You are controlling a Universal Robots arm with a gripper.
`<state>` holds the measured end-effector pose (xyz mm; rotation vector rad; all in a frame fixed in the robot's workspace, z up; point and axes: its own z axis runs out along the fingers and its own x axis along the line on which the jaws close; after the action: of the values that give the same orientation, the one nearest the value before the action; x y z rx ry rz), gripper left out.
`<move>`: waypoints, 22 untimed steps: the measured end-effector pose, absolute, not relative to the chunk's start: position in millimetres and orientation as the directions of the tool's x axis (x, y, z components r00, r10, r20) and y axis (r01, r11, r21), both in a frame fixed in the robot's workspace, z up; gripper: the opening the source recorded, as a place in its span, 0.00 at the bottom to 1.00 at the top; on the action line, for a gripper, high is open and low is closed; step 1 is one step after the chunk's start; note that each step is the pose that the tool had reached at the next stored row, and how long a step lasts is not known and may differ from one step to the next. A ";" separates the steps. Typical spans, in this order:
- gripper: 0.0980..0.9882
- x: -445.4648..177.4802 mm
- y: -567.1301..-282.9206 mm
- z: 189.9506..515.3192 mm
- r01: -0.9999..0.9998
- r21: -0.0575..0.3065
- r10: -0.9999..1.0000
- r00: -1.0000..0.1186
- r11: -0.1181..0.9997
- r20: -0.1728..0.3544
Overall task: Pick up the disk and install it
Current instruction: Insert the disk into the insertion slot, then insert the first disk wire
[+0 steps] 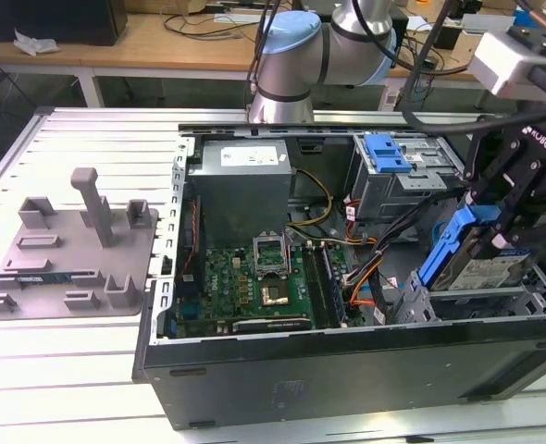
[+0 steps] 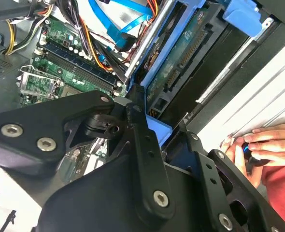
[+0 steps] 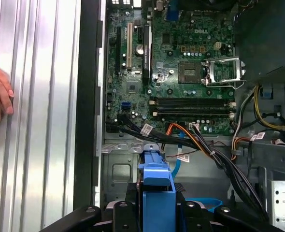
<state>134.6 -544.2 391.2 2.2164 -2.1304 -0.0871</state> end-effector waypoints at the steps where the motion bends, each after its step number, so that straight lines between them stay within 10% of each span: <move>1: 0.31 134.6 -544.3 390.1 -0.995 0.087 -0.999 0.040 -0.039 0.005; 5: 0.45 134.5 -544.4 388.7 -0.995 0.087 -0.999 0.040 -0.040 0.005; 22: 0.45 134.5 -544.4 388.6 -0.995 0.087 -0.999 0.041 -0.041 0.006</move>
<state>134.5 -544.4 388.6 2.2178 -2.1284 -0.0865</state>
